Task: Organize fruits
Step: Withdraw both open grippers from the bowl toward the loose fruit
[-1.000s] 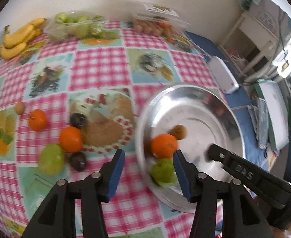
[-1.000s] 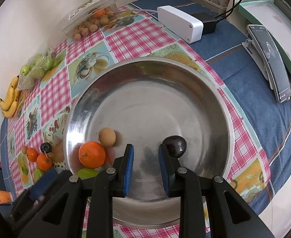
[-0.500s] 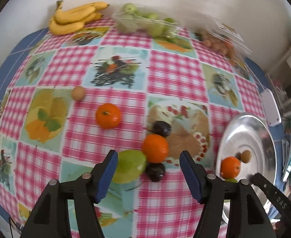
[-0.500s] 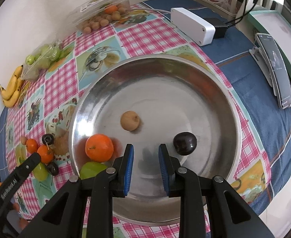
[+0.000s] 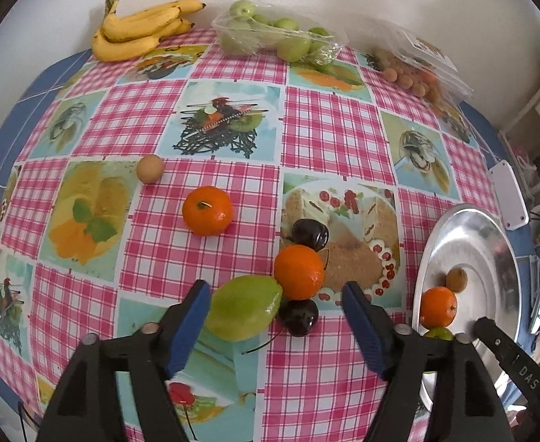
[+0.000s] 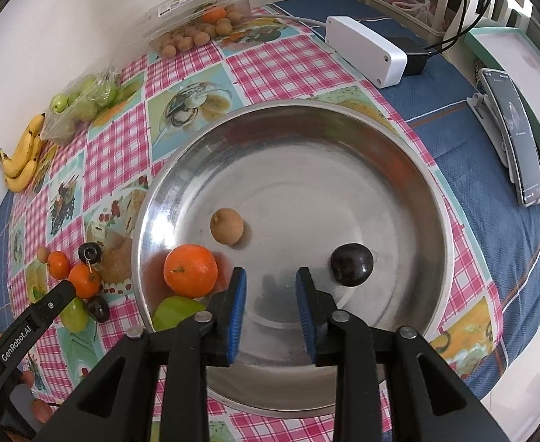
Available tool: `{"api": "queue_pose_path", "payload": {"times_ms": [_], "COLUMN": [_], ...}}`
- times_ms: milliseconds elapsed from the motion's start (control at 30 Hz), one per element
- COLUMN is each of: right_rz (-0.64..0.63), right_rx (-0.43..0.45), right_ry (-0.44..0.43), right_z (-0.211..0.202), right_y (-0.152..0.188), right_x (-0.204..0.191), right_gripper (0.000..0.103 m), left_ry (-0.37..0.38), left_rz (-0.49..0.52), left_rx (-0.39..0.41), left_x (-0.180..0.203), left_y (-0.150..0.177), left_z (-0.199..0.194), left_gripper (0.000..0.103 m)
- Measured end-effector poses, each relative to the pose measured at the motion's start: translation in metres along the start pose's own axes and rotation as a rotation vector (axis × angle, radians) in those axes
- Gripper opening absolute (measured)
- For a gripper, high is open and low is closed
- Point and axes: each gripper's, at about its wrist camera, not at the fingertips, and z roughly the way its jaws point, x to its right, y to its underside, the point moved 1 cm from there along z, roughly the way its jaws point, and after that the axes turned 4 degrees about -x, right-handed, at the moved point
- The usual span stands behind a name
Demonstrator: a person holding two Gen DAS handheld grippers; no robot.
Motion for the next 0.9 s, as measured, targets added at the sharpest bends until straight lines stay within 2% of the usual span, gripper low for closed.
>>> {"api": "queue_pose_path", "payload": {"times_ms": [33, 67, 100, 200, 533, 567, 600, 633, 900], "right_rz": [0.001, 0.003, 0.004, 0.005, -0.009, -0.011, -0.011, -0.010, -0.018], "right_rx": [0.000, 0.001, 0.003, 0.001, -0.002, 0.000, 0.005, 0.011, 0.009], "right_ry": [0.003, 0.005, 0.005, 0.000, -0.005, -0.007, -0.010, -0.010, -0.010], "right_z": [0.0003, 0.0004, 0.0006, 0.0012, 0.0034, 0.0032, 0.0032, 0.0023, 0.0038], "right_y": [-0.0003, -0.0003, -0.0005, -0.0009, 0.0000, -0.0002, -0.0004, -0.0005, -0.0009], "right_x": [-0.0004, 0.0001, 0.0008, 0.0012, -0.0026, -0.0024, -0.0026, -0.0024, -0.0024], "right_gripper": [0.058, 0.063, 0.069, 0.076, 0.080, 0.083, 0.099, 0.103, 0.103], "left_ry": [-0.006, -0.009, -0.017, -0.032, -0.058, -0.063, -0.067, -0.073, -0.077], "left_rz": [0.006, 0.010, 0.016, 0.035, 0.040, 0.040, 0.040, 0.040, 0.046], "left_rx": [0.001, 0.003, 0.012, 0.023, 0.018, 0.020, 0.022, 0.024, 0.016], "left_x": [0.0012, 0.0013, 0.0021, 0.0034, 0.0005, 0.0004, 0.0002, -0.0003, 0.0008], "left_y": [0.0003, 0.0004, 0.0006, 0.0005, 0.0015, 0.0016, 0.0017, 0.0017, 0.0026], "left_z": [0.0006, 0.0007, 0.0001, -0.0009, 0.0033, 0.0034, 0.0033, 0.0032, 0.0042], "left_gripper": [0.093, 0.102, 0.103, 0.103, 0.103, 0.103, 0.103, 0.103, 0.103]}}
